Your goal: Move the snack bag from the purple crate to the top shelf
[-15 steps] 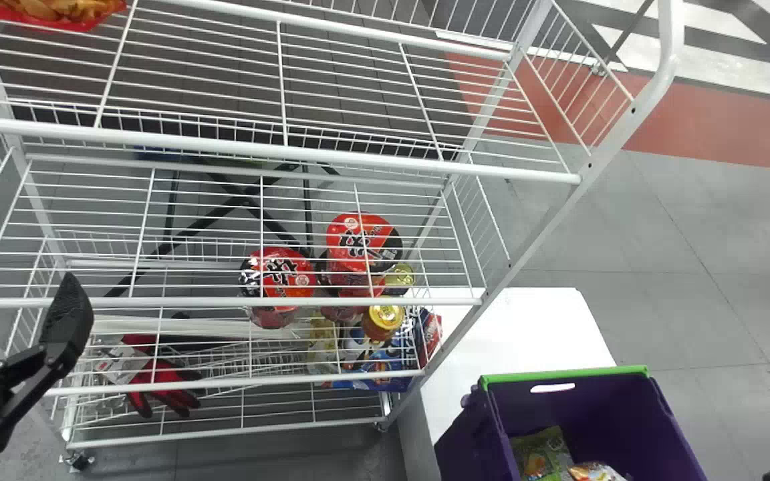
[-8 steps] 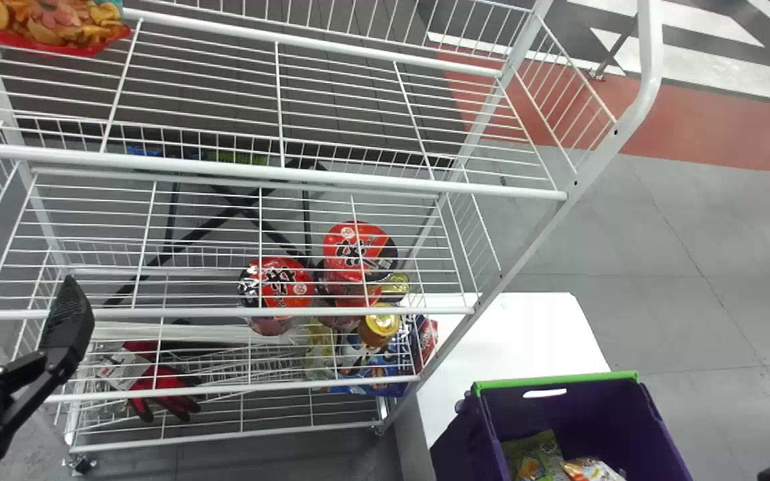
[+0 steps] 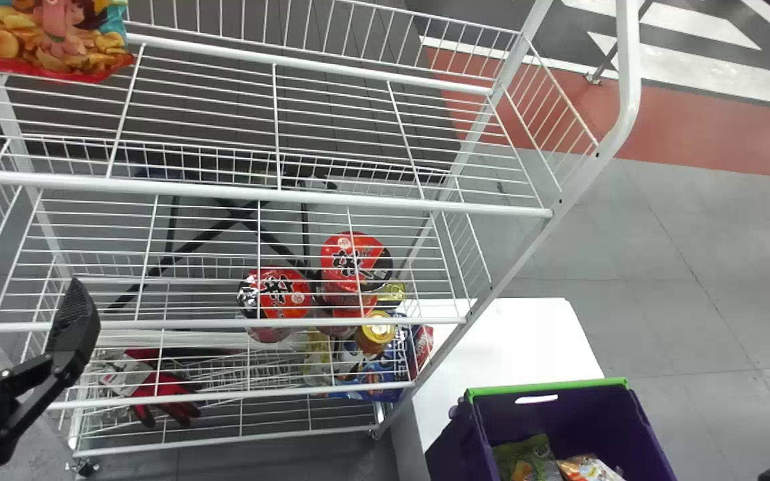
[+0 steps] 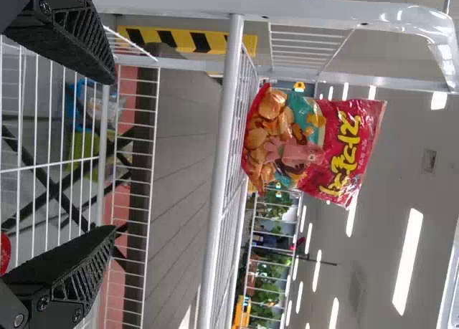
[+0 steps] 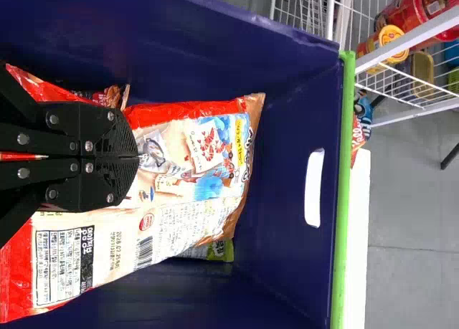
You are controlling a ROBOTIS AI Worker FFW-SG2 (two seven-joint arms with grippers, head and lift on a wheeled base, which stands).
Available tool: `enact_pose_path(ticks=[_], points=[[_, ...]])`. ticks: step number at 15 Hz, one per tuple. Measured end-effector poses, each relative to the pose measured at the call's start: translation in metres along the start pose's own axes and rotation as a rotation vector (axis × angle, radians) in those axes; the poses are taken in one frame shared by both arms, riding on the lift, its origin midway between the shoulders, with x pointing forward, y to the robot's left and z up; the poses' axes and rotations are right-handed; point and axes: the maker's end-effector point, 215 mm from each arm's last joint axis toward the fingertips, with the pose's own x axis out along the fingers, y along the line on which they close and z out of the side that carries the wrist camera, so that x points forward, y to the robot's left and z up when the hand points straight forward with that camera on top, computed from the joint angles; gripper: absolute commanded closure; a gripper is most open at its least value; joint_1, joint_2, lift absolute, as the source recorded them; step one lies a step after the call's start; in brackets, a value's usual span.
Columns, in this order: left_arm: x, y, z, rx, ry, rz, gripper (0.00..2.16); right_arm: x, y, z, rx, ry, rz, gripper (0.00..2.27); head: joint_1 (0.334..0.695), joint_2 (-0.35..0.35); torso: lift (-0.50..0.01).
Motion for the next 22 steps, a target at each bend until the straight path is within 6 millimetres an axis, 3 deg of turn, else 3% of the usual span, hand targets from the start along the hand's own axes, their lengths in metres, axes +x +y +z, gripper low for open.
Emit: enact_pose_path(ticks=[22], points=[[-0.005, -0.015, -0.003, 0.000, 0.000, -0.018, 0.08, -0.005, 0.004, 0.010, 0.012, -0.058, 0.013, 1.77, 0.695, -0.350, -0.088]])
